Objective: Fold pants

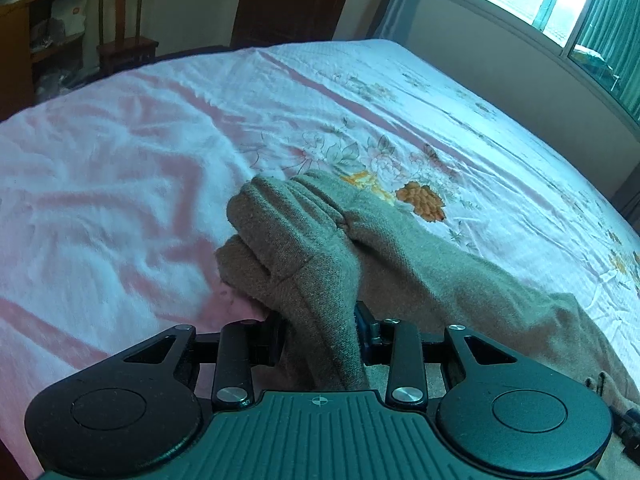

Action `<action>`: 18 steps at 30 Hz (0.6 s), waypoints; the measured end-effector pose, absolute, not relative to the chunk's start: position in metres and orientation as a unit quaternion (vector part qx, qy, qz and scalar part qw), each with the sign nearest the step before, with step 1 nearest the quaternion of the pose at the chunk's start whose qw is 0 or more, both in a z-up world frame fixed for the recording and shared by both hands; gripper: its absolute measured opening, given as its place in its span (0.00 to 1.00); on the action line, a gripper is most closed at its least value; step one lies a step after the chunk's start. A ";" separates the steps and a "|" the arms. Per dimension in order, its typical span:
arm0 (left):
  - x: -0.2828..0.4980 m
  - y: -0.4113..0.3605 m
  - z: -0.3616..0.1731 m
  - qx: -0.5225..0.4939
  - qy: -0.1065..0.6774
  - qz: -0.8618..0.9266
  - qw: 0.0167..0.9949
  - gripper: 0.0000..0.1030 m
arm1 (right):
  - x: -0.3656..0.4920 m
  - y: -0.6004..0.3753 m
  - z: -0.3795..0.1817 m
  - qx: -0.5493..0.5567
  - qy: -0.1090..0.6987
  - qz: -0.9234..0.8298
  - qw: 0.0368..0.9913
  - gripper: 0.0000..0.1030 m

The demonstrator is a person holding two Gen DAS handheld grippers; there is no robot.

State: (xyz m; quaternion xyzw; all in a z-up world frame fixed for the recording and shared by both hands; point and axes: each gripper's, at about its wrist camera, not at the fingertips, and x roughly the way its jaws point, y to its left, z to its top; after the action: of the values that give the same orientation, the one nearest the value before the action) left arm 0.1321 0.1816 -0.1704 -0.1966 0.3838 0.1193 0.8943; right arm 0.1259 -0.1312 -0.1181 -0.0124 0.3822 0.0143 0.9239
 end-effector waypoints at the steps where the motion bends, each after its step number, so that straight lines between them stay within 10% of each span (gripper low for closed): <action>1: 0.132 0.184 -0.173 -0.206 0.386 0.121 0.891 0.34 | 0.126 -0.131 -0.115 -0.015 0.371 0.007 0.928 0.59; 18: 0.116 0.142 -0.125 -0.134 0.288 0.076 0.945 0.29 | 0.126 -0.136 -0.124 0.003 0.378 0.015 0.926 0.59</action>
State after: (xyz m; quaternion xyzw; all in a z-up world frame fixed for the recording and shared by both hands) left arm 0.1156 0.1423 -0.1250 -0.1342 0.2882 0.0762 0.9451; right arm 0.1263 -0.1362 -0.1237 0.0028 0.3776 0.0151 0.9258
